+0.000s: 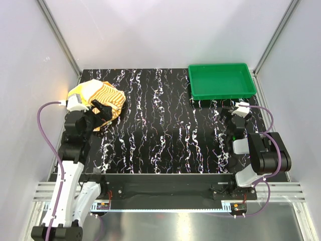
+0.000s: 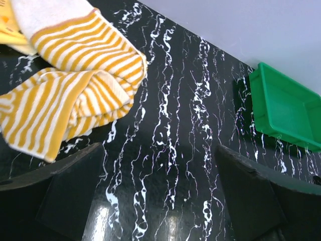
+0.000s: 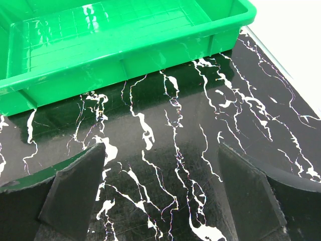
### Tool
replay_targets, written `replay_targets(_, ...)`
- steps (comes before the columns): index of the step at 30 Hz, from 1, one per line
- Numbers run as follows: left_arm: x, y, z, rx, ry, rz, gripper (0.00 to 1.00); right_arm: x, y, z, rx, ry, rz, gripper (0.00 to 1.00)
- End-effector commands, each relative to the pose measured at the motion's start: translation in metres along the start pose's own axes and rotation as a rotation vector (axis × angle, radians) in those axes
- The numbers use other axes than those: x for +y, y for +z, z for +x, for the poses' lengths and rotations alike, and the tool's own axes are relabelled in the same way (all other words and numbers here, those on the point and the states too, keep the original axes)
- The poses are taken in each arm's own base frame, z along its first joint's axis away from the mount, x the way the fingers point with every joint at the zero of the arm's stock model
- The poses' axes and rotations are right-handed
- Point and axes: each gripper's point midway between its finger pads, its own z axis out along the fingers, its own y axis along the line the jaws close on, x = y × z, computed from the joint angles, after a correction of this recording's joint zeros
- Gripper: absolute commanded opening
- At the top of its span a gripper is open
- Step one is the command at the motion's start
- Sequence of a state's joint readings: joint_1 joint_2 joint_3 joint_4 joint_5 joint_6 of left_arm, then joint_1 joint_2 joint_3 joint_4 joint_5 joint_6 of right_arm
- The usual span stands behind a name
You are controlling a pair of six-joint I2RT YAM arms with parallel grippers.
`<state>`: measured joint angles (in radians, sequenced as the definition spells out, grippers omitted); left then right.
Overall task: Roll the towels
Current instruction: Grab a towel with the right arm
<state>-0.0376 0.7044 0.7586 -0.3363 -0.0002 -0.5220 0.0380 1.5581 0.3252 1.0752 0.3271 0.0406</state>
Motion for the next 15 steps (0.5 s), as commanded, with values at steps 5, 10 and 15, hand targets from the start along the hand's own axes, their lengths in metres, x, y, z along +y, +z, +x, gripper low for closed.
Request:
replay_targets(5, 0.004, -0.02, 0.029, 0.161, -0.054, -0.03, 0.99, 0.002, 0.005, -0.021, -0.066, 0.004, -0.005, 1.0)
replay_targets(10, 0.011, -0.05, 0.019, 0.243, 0.052, -0.111, 0.99, 0.002, 0.005, -0.021, -0.062, 0.008, -0.005, 1.0)
replay_targets(15, 0.04, -0.084, -0.007, 0.111, 0.174, -0.248, 0.99, 0.002, 0.006, -0.02, -0.062, 0.007, -0.007, 1.0)
